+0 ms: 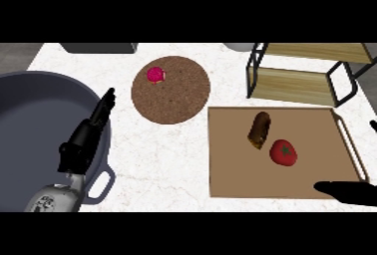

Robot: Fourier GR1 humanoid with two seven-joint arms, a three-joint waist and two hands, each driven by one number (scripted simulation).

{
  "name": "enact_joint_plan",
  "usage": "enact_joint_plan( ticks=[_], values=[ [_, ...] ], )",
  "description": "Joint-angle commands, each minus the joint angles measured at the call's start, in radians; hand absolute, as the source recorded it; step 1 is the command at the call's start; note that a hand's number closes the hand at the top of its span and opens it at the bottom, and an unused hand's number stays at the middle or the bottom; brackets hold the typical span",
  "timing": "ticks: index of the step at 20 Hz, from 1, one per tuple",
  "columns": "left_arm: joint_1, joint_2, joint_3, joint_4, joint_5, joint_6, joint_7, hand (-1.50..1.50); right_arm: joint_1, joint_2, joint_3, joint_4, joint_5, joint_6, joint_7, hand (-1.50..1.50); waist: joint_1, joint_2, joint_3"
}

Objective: Pick the tomato from the tray and place it in the tiered shelf

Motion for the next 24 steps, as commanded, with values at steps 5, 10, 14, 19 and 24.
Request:
enact_joint_plan(
  ticks=[5,10,14,19,24],
  values=[
    [-0.027,-0.065,0.000,0.135,-0.005,0.005,-0.064,0.00,-0.191,0.083,0.191,-0.087,0.179,0.089,0.386,-1.50,-0.009,0.011,-0.013],
    [-0.062,-0.061,0.023,0.092,0.003,-0.006,-0.002,0.00,-0.255,0.120,0.163,-0.048,0.215,0.133,0.385,-1.50,-0.014,0.008,-0.011],
    [-0.034,-0.054,0.040,0.103,0.010,-0.013,-0.019,0.00,-0.251,0.135,0.164,-0.028,0.263,0.162,0.392,-1.50,-0.016,0.007,-0.012],
    [0.030,-0.077,0.012,0.063,-0.012,-0.002,-0.047,0.00,-0.296,0.221,0.181,-0.033,0.321,0.183,0.463,-1.50,-0.014,0.005,-0.012],
    [-0.021,-0.073,0.040,0.104,-0.002,-0.020,-0.044,0.00,-0.318,0.310,0.177,0.091,0.373,0.161,0.396,-1.50,-0.010,0.010,-0.011]
  ],
)
